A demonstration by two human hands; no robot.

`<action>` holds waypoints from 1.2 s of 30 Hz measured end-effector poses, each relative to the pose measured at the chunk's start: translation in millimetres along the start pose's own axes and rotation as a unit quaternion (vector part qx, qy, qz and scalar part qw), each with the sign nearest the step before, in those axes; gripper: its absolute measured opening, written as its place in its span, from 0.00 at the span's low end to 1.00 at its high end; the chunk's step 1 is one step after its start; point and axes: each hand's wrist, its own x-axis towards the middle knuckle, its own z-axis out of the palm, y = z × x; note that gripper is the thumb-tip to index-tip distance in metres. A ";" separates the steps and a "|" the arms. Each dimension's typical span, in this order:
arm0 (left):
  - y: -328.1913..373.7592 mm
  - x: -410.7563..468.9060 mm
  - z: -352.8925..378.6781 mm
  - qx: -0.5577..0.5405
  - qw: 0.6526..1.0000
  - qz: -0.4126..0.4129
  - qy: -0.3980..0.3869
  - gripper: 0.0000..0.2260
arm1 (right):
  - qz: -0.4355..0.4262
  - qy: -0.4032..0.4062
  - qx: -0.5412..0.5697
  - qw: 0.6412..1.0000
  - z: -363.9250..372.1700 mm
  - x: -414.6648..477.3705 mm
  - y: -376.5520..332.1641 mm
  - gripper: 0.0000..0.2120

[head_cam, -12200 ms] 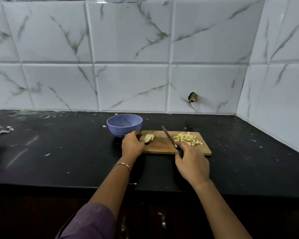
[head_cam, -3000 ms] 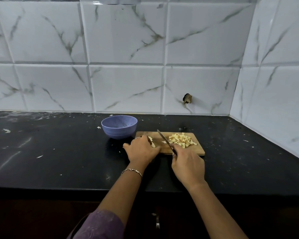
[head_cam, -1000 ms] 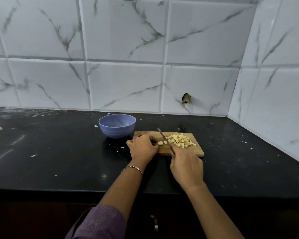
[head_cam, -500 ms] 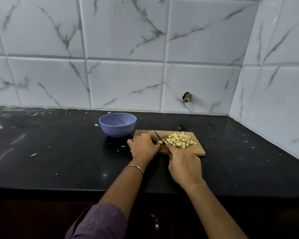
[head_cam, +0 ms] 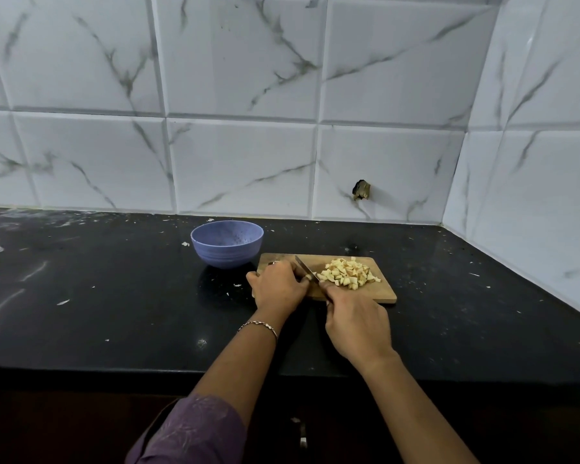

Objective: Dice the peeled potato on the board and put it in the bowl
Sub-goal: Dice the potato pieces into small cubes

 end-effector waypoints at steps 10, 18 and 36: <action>1.2 -0.3 -0.6 0.008 1.000 0.005 -0.003 0.09 | 0.032 0.004 -0.015 0.999 -0.9 -1.8 -2.3 0.23; -0.2 -0.8 -1.9 0.011 1.000 -0.019 0.005 0.09 | 0.008 0.011 0.014 1.000 -3.2 -6.1 -4.3 0.21; 4.8 -4.5 -4.9 -0.015 1.000 0.005 0.006 0.08 | 0.025 -0.003 -0.007 1.000 -8.8 -6.9 -6.1 0.05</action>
